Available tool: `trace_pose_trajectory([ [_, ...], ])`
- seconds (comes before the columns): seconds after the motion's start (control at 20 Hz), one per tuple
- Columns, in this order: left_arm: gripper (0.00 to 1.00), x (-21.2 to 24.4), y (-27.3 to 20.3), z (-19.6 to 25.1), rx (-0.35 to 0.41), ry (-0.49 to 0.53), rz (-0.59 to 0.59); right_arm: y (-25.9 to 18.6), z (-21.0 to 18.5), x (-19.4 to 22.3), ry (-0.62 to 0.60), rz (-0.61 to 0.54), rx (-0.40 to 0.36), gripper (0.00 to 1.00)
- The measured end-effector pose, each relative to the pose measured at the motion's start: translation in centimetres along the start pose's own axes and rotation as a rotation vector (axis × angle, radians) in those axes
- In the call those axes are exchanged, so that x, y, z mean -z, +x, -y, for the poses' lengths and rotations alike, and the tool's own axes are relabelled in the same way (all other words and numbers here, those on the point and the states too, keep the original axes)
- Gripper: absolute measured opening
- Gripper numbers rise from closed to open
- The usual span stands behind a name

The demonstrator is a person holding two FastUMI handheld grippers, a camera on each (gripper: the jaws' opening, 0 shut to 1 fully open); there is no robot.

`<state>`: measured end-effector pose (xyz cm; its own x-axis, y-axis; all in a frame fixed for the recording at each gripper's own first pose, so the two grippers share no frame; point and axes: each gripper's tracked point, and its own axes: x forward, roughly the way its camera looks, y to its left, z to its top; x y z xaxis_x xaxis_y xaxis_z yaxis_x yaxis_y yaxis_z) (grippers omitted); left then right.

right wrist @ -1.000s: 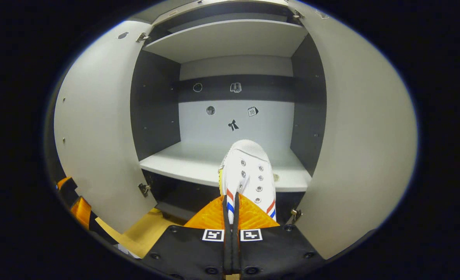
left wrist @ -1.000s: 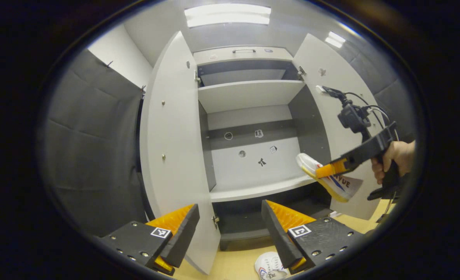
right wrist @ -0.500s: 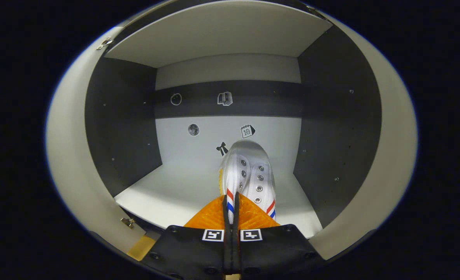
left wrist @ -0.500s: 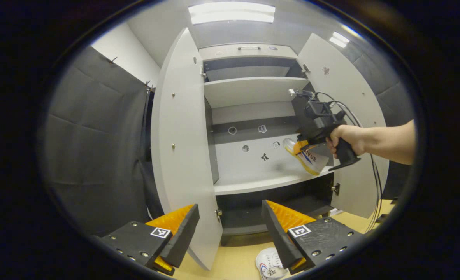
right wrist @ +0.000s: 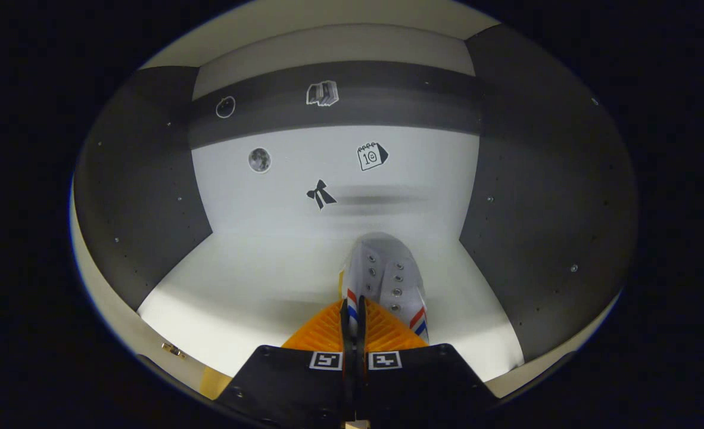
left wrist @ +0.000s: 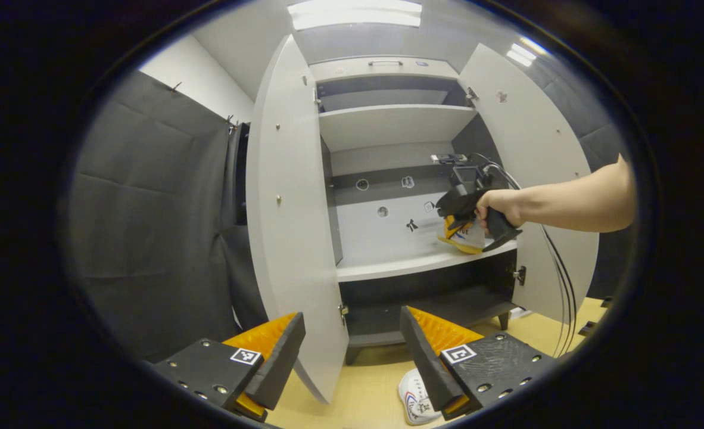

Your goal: Grab one shoe with the right hand and put it into the shoe cabinet, grab the other shoe with the left hand and put it into the shoe cabinet; then close the right door with the right hand and the left door with the left hand.

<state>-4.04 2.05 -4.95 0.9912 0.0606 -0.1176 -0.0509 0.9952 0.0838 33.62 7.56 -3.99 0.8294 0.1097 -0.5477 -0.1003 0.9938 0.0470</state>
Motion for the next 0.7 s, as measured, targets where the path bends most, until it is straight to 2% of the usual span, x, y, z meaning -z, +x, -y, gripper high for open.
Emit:
trace_pose_trajectory([
  [0.1,0.93,0.2,0.1,0.2,0.007,0.0,-0.006,-0.1,0.0,-0.2,-0.027,0.022,0.007,0.07],
  [0.2,0.93,0.5,0.4,0.6,0.02,0.001,-0.011,-1.4,-0.5,-1.8,-0.069,0.109,-0.004,0.25],
  [0.4,0.93,0.8,1.6,1.6,0.066,-0.011,-0.017,-7.3,0.0,-6.1,-0.109,0.356,0.015,1.0],
  [0.55,0.94,1.6,2.9,2.2,0.098,-0.032,-0.04,-12.6,0.0,-6.3,-0.127,0.469,0.005,0.98],
  [0.7,0.94,2.8,4.4,2.8,0.131,-0.062,-0.07,-16.9,0.7,-4.4,-0.144,0.542,0.011,0.97],
])
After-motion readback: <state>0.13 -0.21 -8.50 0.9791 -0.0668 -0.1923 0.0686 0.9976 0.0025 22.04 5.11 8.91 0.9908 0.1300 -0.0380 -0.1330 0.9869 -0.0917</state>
